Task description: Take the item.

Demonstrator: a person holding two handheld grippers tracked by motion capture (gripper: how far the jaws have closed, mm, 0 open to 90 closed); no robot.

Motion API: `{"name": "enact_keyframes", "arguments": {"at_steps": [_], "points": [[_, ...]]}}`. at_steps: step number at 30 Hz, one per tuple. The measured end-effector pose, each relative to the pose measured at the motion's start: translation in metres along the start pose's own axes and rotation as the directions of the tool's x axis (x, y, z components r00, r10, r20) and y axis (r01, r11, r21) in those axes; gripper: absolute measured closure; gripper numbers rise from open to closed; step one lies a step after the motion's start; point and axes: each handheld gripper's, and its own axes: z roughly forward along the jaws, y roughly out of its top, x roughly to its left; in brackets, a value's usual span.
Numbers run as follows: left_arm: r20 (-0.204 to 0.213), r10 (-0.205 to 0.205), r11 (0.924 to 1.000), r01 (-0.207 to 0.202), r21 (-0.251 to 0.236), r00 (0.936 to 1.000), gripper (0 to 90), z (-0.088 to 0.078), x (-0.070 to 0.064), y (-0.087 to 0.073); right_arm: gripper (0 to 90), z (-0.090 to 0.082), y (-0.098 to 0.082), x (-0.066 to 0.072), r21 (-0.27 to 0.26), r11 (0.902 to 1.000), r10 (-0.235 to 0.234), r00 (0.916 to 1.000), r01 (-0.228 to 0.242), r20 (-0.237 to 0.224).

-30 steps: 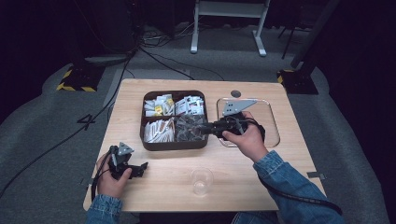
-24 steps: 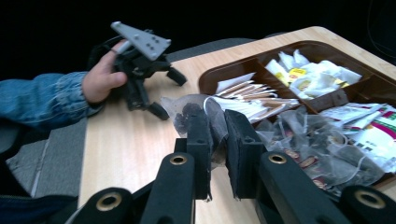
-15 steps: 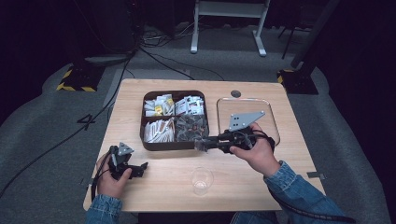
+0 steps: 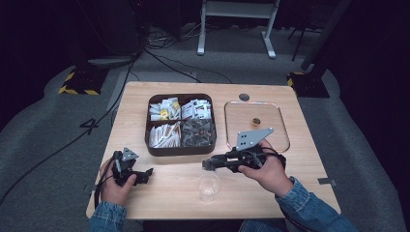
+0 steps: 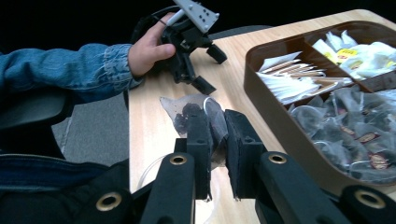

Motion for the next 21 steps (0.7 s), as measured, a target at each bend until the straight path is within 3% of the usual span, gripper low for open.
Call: {"name": "enact_keyframes", "arguments": {"at_steps": [4,21], "points": [[0.000,0.000,1.0000,0.000,0.000,1.0000,0.5,0.000,0.000,0.000,81.2,0.003,-0.006,0.008,0.022,0.9998,-0.003,0.9999,0.003,-0.012],[0.000,0.000,1.0000,0.000,0.000,1.0000,0.5,0.000,0.000,0.000,81.1,0.020,-0.032,0.013,0.075,0.9965,0.042,0.9971,-0.037,-0.064]]}}
